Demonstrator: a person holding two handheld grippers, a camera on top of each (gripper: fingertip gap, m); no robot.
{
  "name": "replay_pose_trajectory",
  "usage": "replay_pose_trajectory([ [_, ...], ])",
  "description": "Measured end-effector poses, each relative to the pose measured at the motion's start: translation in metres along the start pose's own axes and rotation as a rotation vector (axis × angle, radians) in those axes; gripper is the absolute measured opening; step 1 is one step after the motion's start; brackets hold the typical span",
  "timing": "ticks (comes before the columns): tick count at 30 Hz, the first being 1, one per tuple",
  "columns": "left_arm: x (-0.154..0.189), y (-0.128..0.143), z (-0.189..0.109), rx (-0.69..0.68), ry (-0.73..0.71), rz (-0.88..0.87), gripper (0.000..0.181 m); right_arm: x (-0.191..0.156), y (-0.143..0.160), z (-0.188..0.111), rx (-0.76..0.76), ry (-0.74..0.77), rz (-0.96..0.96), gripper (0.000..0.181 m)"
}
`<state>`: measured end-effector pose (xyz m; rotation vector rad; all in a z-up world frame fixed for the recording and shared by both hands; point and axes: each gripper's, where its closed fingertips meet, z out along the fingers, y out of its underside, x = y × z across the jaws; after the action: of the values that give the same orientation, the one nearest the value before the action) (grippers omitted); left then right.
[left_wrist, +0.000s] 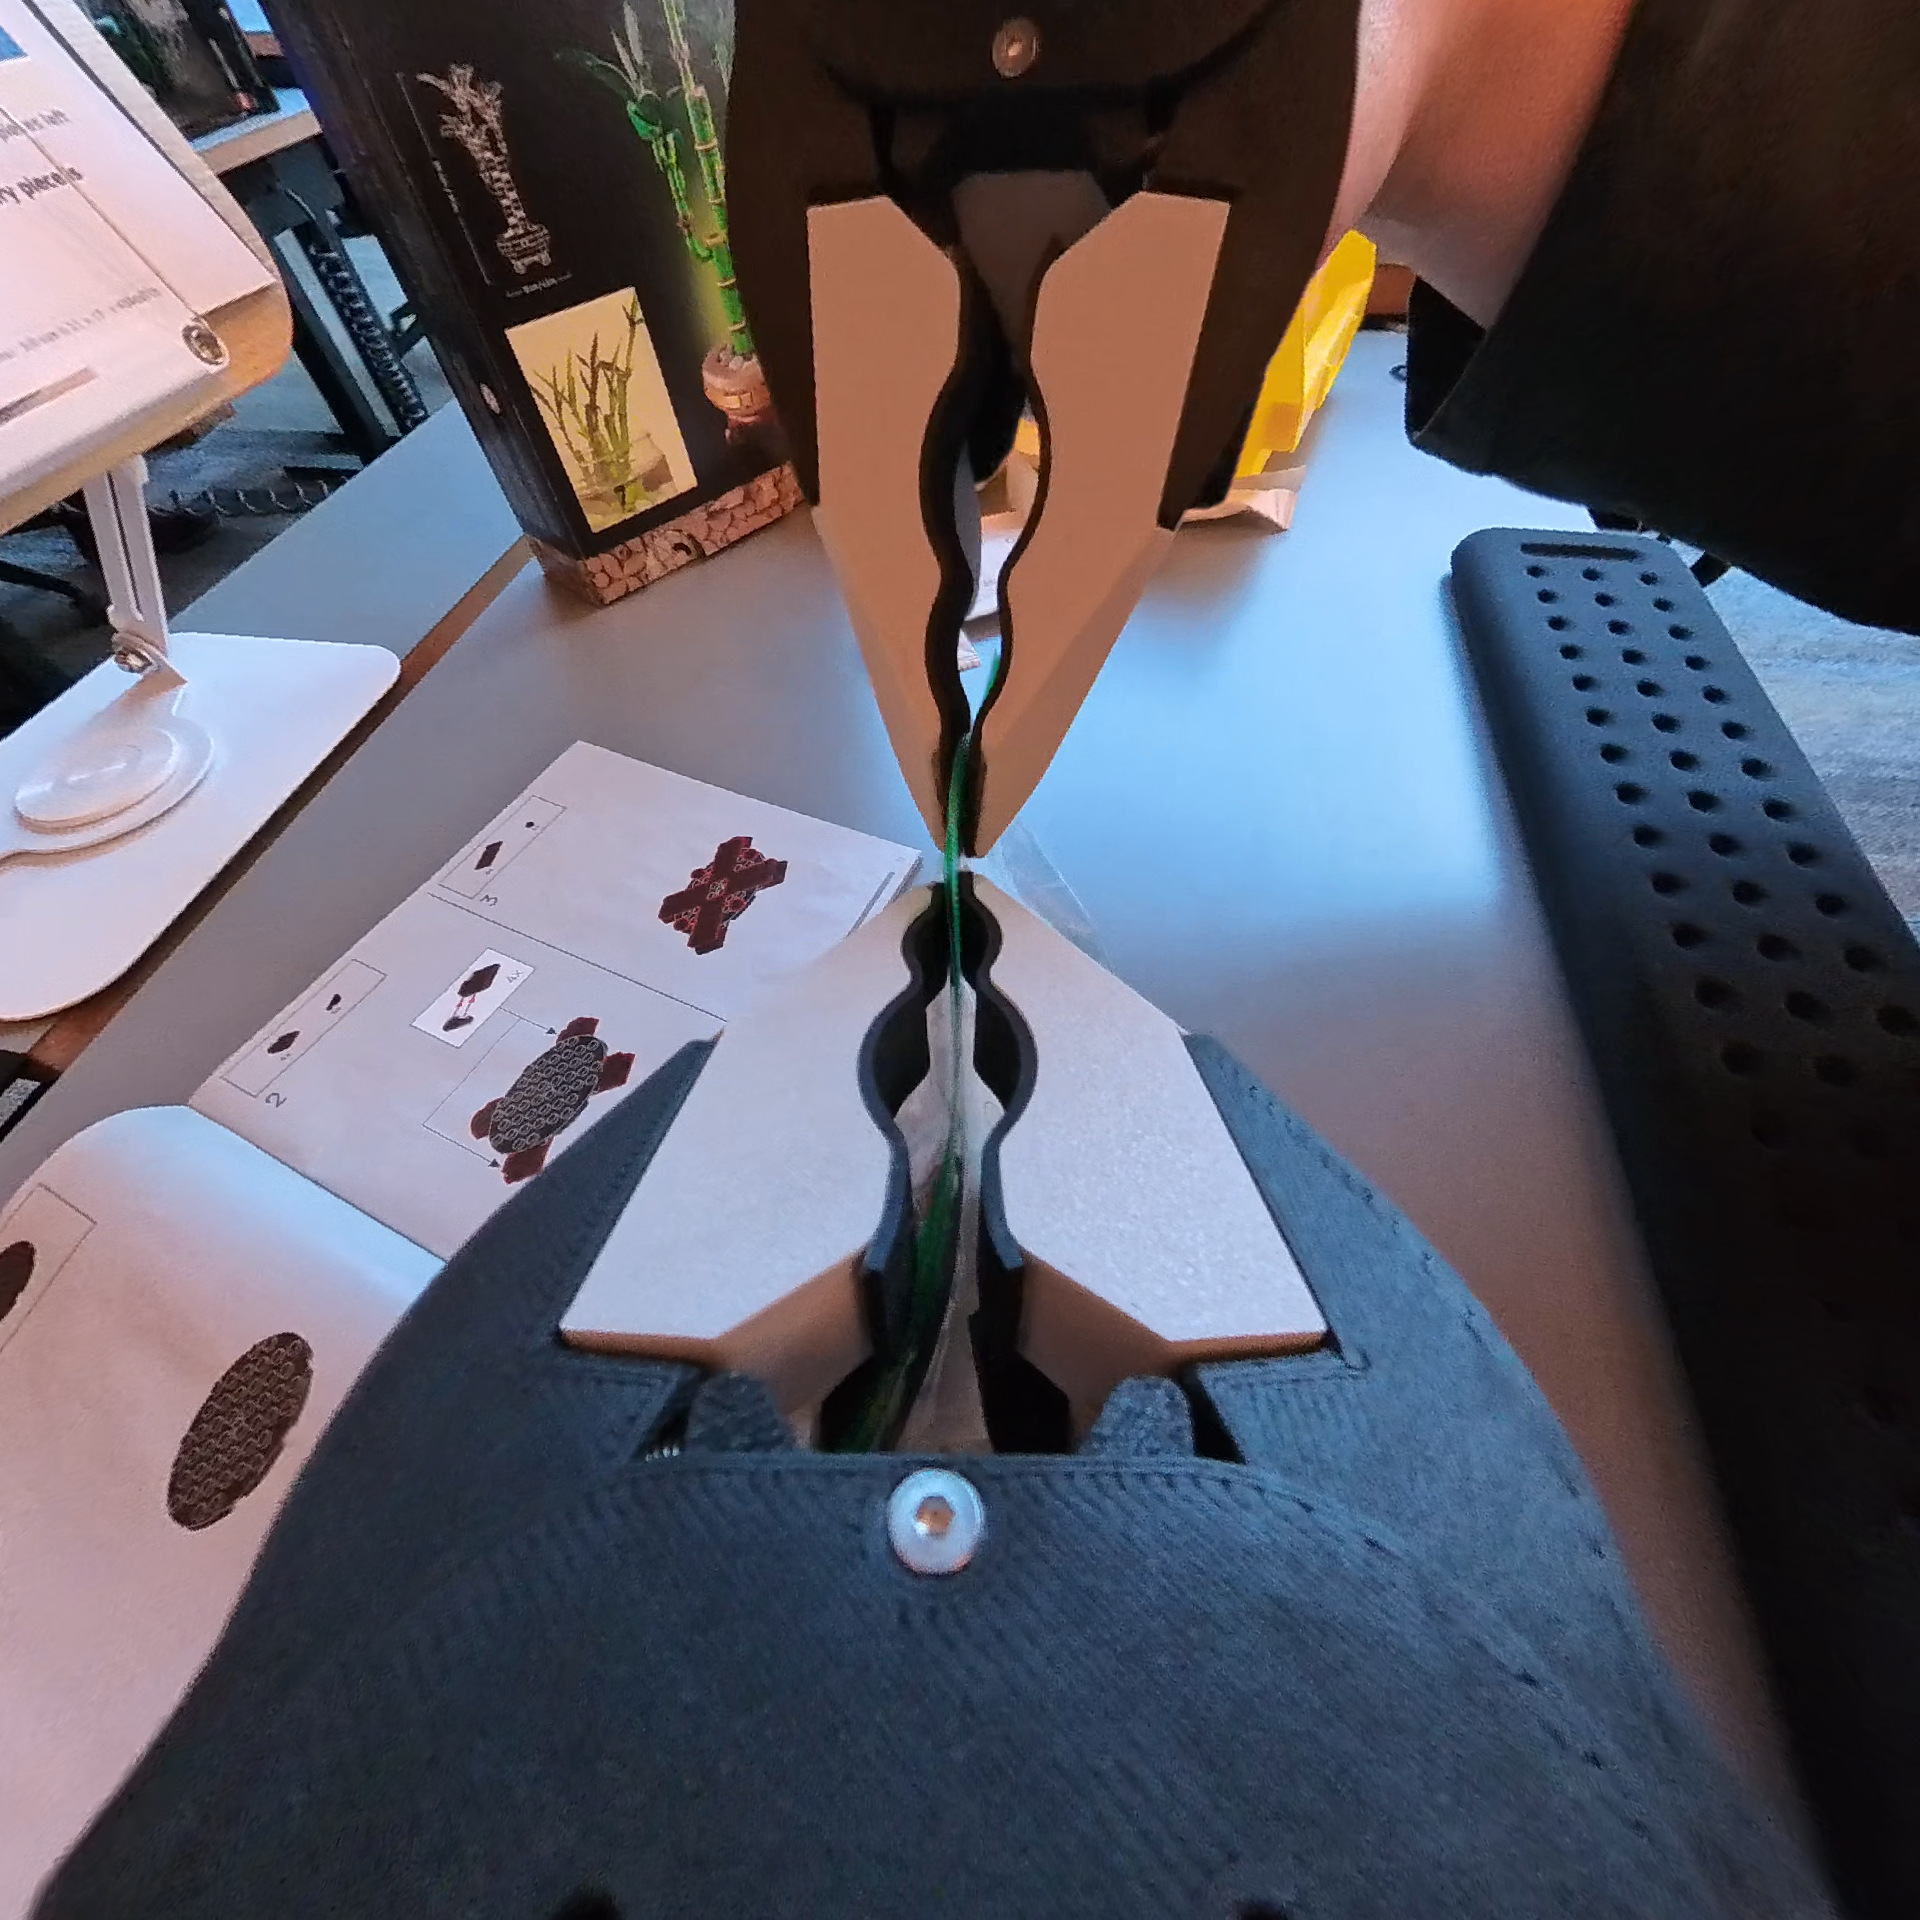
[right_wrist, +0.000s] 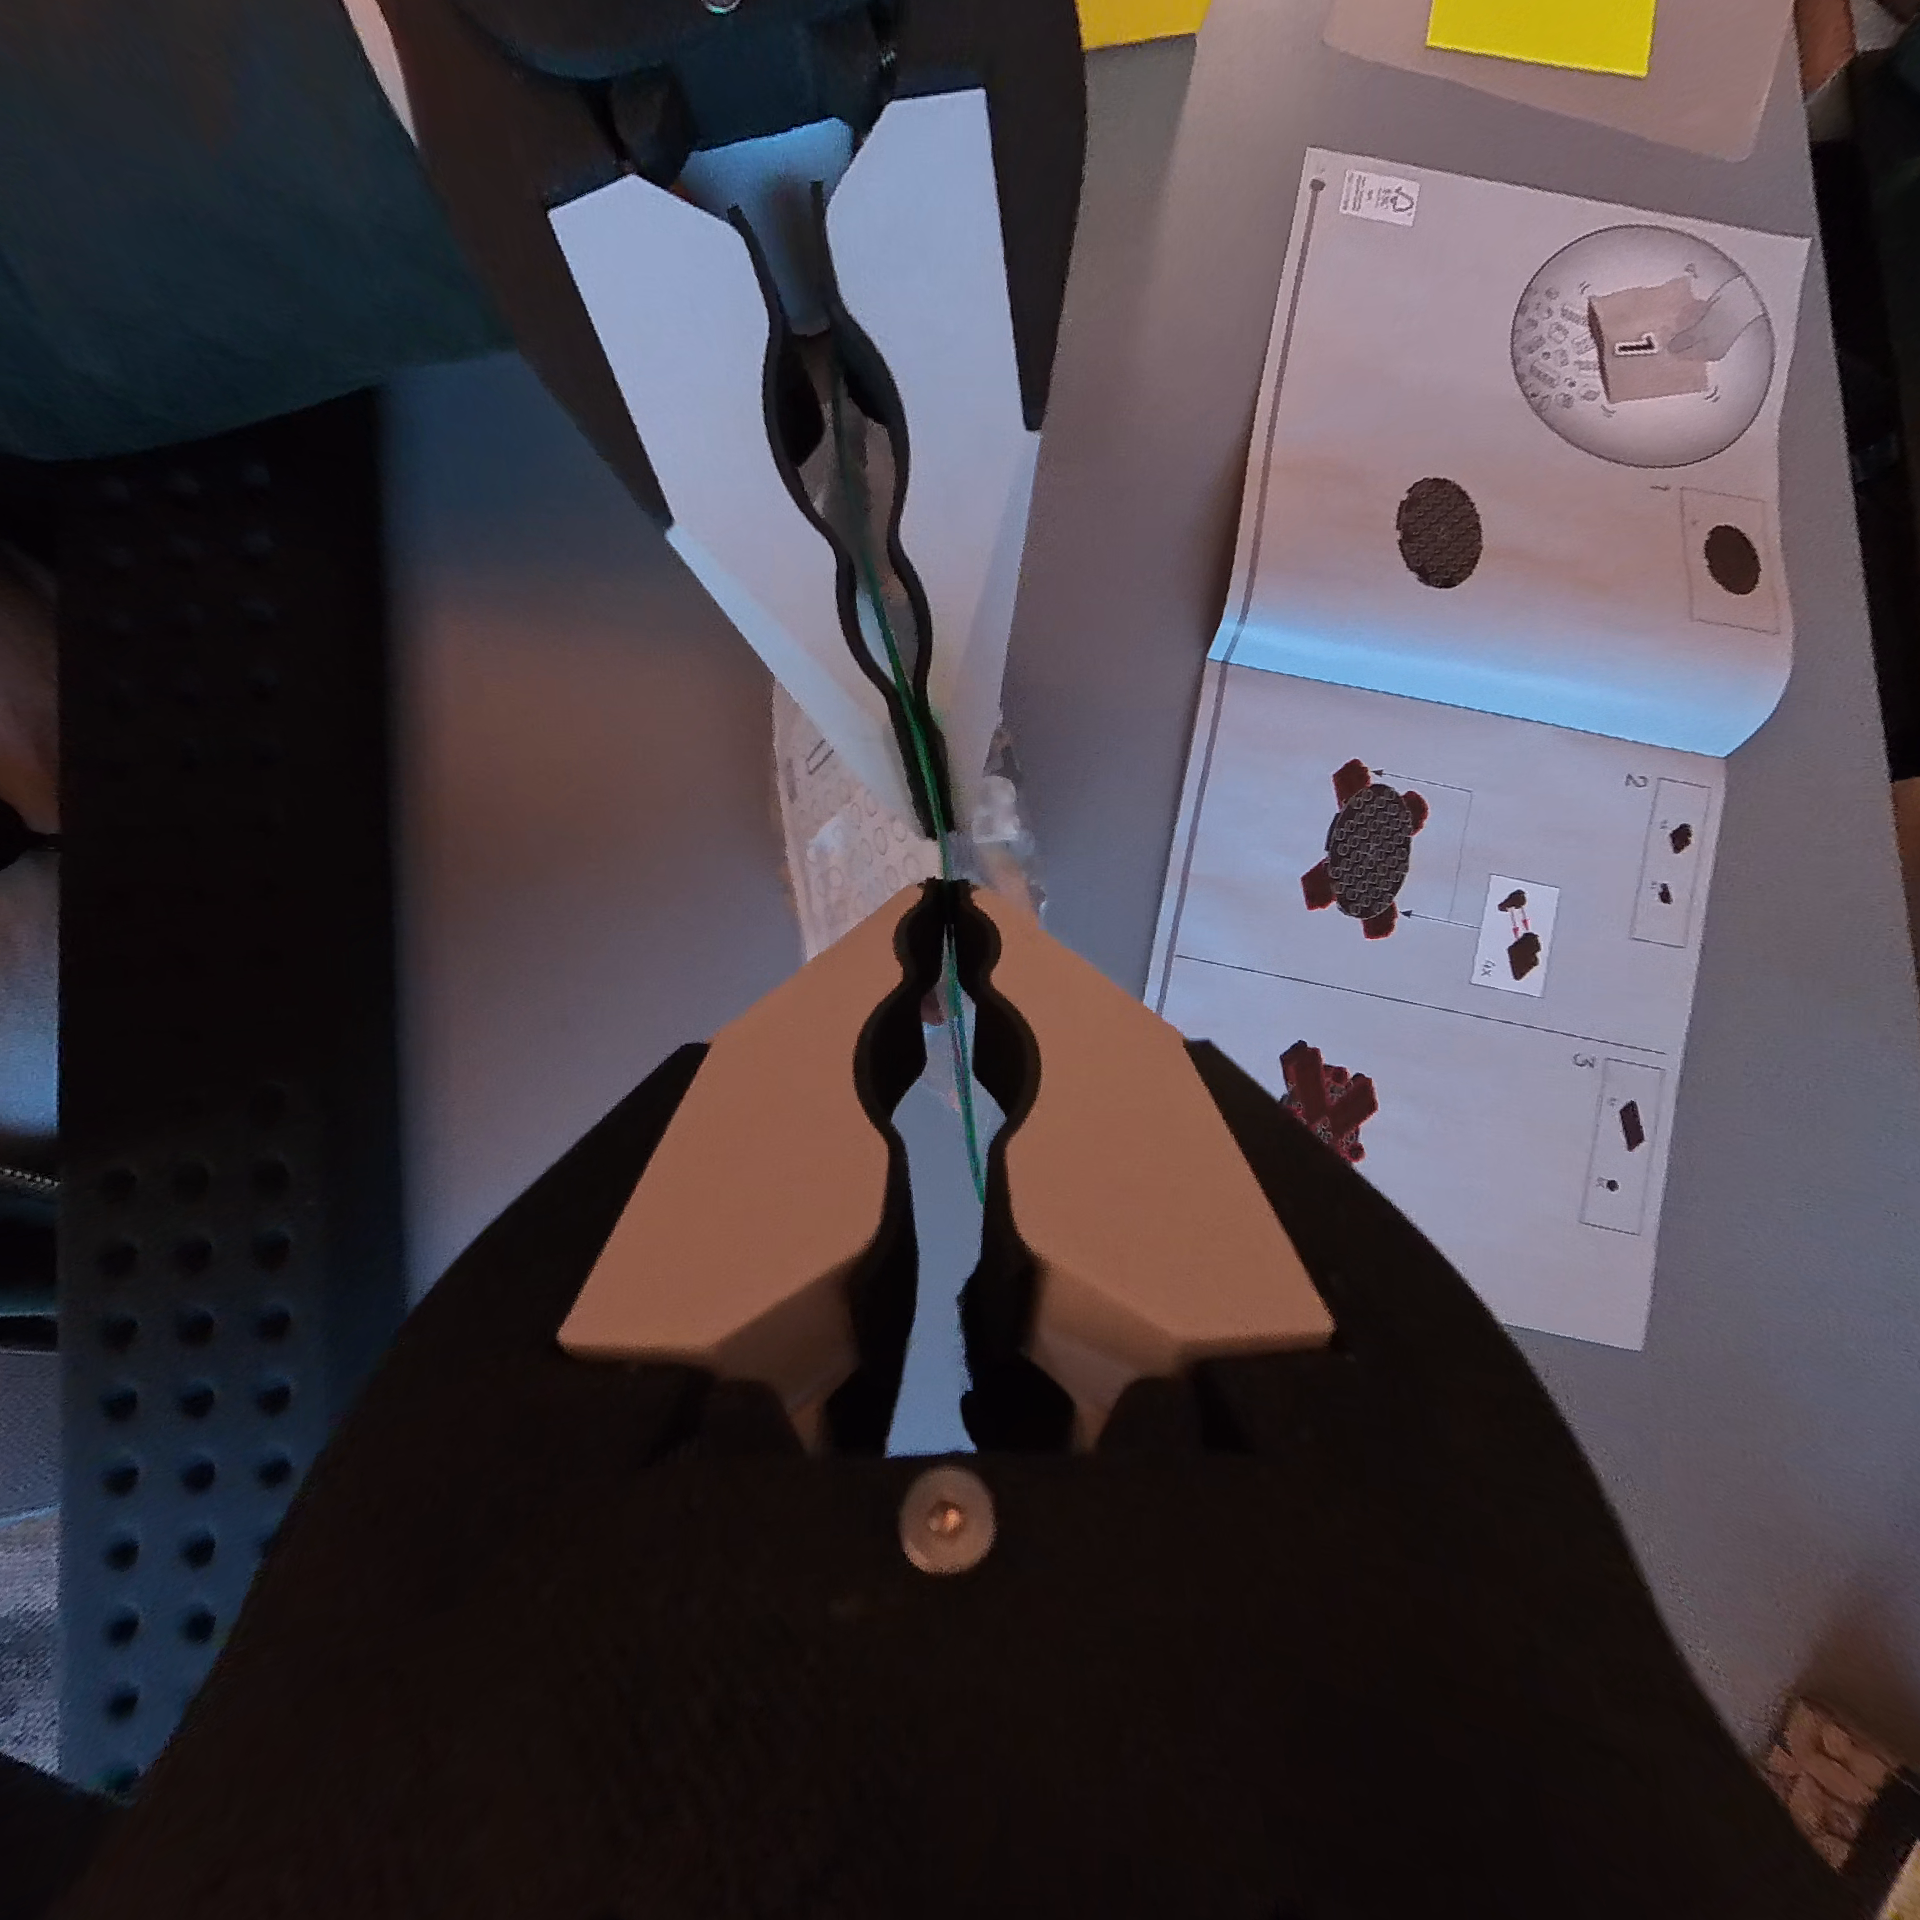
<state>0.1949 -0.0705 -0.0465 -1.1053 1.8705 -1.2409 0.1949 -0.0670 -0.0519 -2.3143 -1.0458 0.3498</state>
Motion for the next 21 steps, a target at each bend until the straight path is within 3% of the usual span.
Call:
replay_pose_trajectory([
  [3, 0.0002, 0.0006, -0.0007, -0.006, -0.002, 0.011, 0.000, 0.0049, 0.0072, -0.0004, -0.025, 0.033, -0.004, 0.007],
  [6, 0.0012, 0.0004, -0.0008, 0.002, 0.011, -0.009, 0.000, 0.0018, 0.0075, -0.0007, -0.018, 0.014, -0.006, 0.000],
  [21, 0.0030, 0.0003, 0.0000, -0.010, 0.009, 0.010, 0.000, 0.0017, 0.0094, -0.0030, -0.005, 0.011, 0.001, 0.000],
])
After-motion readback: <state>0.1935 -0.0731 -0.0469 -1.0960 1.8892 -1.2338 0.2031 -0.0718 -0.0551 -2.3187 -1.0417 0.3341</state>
